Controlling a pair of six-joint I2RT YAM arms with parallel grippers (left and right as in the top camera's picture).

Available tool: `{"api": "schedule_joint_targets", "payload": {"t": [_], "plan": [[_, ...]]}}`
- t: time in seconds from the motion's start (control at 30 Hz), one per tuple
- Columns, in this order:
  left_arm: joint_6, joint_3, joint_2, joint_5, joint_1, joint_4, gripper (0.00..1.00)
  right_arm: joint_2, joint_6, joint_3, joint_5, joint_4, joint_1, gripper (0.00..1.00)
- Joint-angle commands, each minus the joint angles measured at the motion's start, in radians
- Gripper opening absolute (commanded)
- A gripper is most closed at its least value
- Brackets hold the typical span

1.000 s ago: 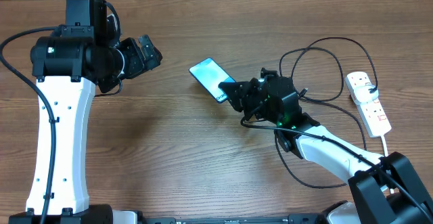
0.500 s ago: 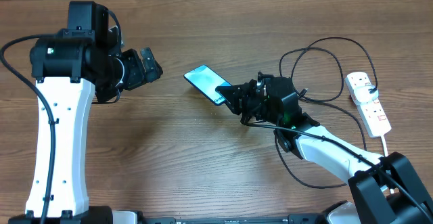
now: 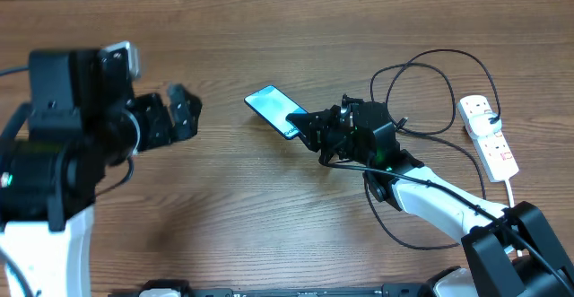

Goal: Plug charger to phone and switch on socket
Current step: 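Move the left gripper to the phone's bottom end and grasp it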

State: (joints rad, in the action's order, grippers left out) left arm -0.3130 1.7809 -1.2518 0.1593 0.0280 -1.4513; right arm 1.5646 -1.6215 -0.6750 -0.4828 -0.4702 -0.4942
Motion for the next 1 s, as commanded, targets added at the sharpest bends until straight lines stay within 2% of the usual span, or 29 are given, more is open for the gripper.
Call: {"api": "schedule_joint_targets", "payload": {"t": [0.0, 0.1, 0.23, 0.4, 0.57, 0.7, 0.8, 0.9, 0.97], "plan": [[0.004, -0.02, 0.029, -0.101, -0.003, -0.022, 1.0, -0.004, 0.026, -0.018, 0.002, -0.015, 0.0, 0.04], [-0.045, -0.094, 0.06, -0.119, -0.003, -0.026, 1.0, -0.004, 0.031, -0.018, 0.002, -0.014, 0.0, 0.04], [-0.132, -0.275, 0.101, -0.104, -0.003, 0.055, 1.0, -0.004, 0.064, -0.018, -0.022, -0.007, 0.0, 0.04], [-0.223, -0.476, 0.093, 0.131, -0.003, 0.247, 1.0, -0.004, 0.063, -0.018, -0.051, 0.035, 0.0, 0.04], [-0.389, -0.62, 0.05, 0.235, -0.002, 0.381, 0.99, -0.004, 0.057, -0.018, -0.077, 0.031, 0.0, 0.04], [-0.475, -0.678, 0.012, 0.315, -0.002, 0.481, 0.96, -0.004, 0.057, -0.018, -0.048, 0.031, 0.0, 0.04], [-0.576, -0.68, -0.019, 0.314, -0.002, 0.521, 0.95, -0.004, 0.055, -0.018, -0.023, 0.031, 0.0, 0.04], [-0.628, -0.68, -0.036, 0.313, -0.003, 0.568, 1.0, -0.004, 0.055, -0.018, -0.024, 0.031, -0.001, 0.04], [-0.65, -0.68, -0.043, 0.314, -0.002, 0.592, 1.0, -0.004, 0.054, -0.018, -0.027, 0.031, -0.001, 0.04]]}}
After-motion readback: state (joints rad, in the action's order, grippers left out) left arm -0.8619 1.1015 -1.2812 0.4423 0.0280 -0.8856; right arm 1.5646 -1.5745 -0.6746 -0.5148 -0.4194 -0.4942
